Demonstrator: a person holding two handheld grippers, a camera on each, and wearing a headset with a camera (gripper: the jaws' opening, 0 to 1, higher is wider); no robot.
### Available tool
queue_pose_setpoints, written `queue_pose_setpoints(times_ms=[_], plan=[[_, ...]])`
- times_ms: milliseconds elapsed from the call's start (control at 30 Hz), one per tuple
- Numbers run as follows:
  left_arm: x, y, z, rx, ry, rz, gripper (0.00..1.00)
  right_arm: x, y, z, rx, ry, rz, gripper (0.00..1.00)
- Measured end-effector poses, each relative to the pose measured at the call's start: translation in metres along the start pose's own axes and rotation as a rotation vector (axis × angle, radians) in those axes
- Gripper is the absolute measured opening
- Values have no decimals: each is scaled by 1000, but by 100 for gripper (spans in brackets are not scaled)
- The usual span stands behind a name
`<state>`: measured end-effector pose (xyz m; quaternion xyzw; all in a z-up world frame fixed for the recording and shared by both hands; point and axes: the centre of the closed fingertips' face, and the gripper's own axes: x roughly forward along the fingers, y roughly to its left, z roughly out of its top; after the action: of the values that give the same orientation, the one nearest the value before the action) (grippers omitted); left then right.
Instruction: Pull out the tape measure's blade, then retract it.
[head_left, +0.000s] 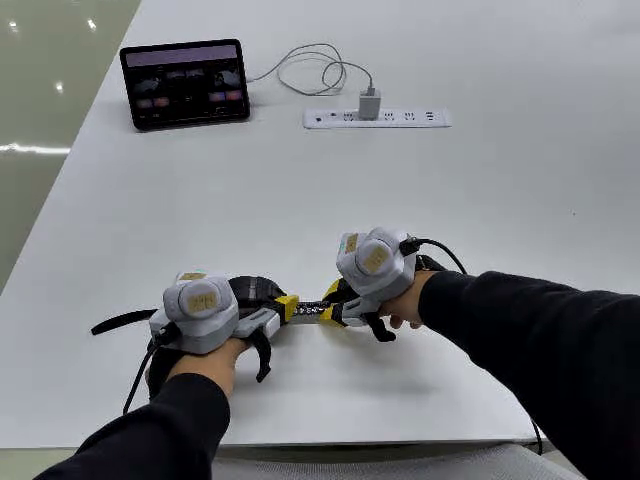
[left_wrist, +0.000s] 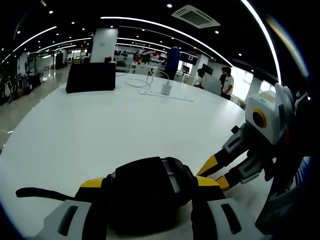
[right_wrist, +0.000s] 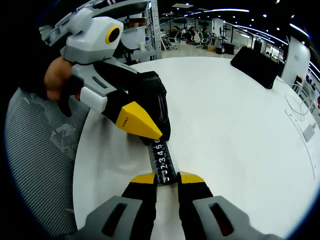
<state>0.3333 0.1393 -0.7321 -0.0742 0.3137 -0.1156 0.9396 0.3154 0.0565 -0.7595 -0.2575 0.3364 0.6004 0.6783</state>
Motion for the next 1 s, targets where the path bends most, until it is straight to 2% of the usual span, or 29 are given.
queue_pose_setpoints(times_ms=[1000], plan=[[0,1,0,-6,2,-5,64,12,4,13,-4,-19,-5,11]])
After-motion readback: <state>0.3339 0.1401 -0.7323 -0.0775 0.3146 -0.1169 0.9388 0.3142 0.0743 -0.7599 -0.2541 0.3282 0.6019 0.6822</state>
